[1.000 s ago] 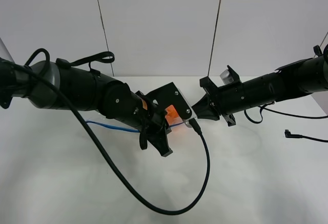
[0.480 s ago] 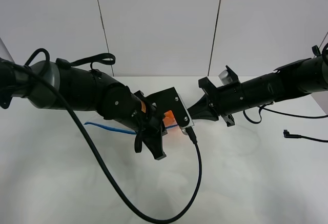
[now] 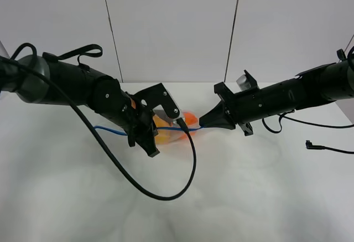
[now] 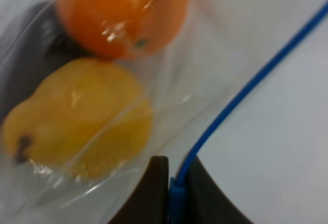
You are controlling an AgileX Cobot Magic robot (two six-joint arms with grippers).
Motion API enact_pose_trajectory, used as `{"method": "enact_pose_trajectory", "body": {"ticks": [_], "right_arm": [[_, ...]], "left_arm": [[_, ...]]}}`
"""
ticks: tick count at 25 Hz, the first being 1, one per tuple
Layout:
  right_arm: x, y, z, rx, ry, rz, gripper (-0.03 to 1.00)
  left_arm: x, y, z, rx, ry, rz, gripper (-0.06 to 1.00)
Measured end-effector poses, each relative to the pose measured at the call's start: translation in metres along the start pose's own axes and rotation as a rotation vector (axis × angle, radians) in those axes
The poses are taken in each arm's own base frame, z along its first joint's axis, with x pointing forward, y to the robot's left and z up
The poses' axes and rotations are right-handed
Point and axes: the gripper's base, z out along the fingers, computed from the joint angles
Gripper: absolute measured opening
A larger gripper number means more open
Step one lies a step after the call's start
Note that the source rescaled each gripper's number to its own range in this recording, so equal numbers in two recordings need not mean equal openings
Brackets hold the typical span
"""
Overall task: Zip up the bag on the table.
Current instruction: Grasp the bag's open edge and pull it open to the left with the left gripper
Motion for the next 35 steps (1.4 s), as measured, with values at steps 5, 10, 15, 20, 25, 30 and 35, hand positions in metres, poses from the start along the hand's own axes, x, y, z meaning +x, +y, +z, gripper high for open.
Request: {"method": "enact_pose_trajectory", "body": {"ticks": [5, 10, 15, 20, 25, 30, 35], "right_arm": [[-0.001, 0.001, 0.0, -0.005, -0.01, 0.007, 0.0], [-0.002, 0.001, 0.001, -0.008, -0.017, 0.014, 0.0], [-0.002, 0.001, 0.001, -0.007, -0.018, 0.015, 0.0], [-0.002, 0.001, 0.001, -0.006, -0.017, 0.013, 0.0], [-0.002, 0.002, 0.002, -0.013, -0.02, 0.02, 0.0], [-0.002, 0.001, 0.003, -0.013, -0.019, 0.022, 0.0], [-0.002, 0.001, 0.003, -0.012, -0.018, 0.02, 0.0]], "left_arm": [[0.024, 0.037, -0.002, -0.057, 0.032, -0.099, 0.0], [0.05, 0.068, -0.006, -0.106, 0.065, -0.192, 0.0], [0.07, 0.088, -0.01, -0.136, 0.093, -0.232, 0.0], [0.092, 0.107, -0.016, -0.167, 0.121, -0.278, 0.0], [0.101, 0.114, -0.018, -0.176, 0.129, -0.315, 0.0], [0.101, 0.114, -0.018, -0.172, 0.126, -0.338, 0.0], [0.102, 0.115, -0.019, -0.17, 0.116, -0.387, 0.05]]}}
